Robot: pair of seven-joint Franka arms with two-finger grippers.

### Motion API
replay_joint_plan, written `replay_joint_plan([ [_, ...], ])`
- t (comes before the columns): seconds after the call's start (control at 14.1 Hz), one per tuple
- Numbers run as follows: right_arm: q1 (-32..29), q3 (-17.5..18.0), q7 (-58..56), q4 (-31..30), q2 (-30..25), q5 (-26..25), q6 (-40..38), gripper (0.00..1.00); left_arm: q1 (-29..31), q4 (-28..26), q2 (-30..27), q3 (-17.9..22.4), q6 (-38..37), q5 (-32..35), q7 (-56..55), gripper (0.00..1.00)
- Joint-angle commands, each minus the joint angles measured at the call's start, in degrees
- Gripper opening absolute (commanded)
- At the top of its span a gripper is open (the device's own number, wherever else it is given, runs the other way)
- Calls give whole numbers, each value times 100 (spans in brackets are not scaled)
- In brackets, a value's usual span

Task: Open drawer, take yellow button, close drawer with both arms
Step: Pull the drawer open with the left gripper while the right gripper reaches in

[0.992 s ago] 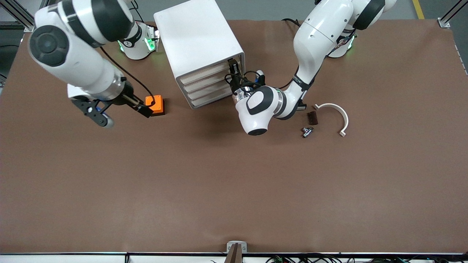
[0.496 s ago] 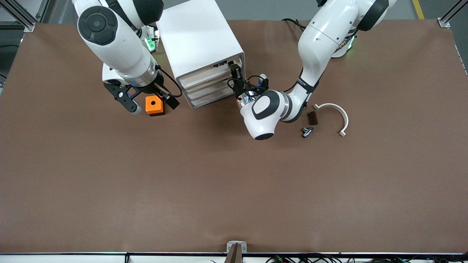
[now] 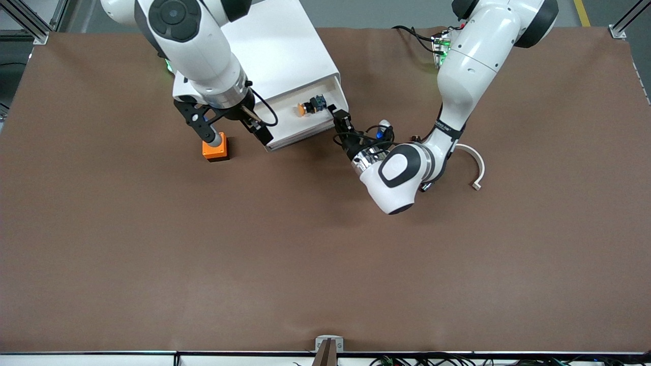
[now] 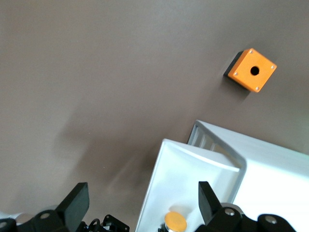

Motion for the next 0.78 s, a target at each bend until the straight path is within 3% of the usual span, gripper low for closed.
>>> replay_joint_plan([
  [0.0, 292, -77, 432, 2, 171, 85, 252, 100, 176, 121, 84, 23, -12, -118, 21, 14],
  [0.57, 1075, -95, 1601, -16, 646, -20, 692, 100, 458, 139, 84, 40, -12, -82, 30, 19],
  [0.71, 1250, -95, 1908, -16, 734, -38, 762, 100, 493, 209, 84, 40, -4, -91, 56, 36],
])
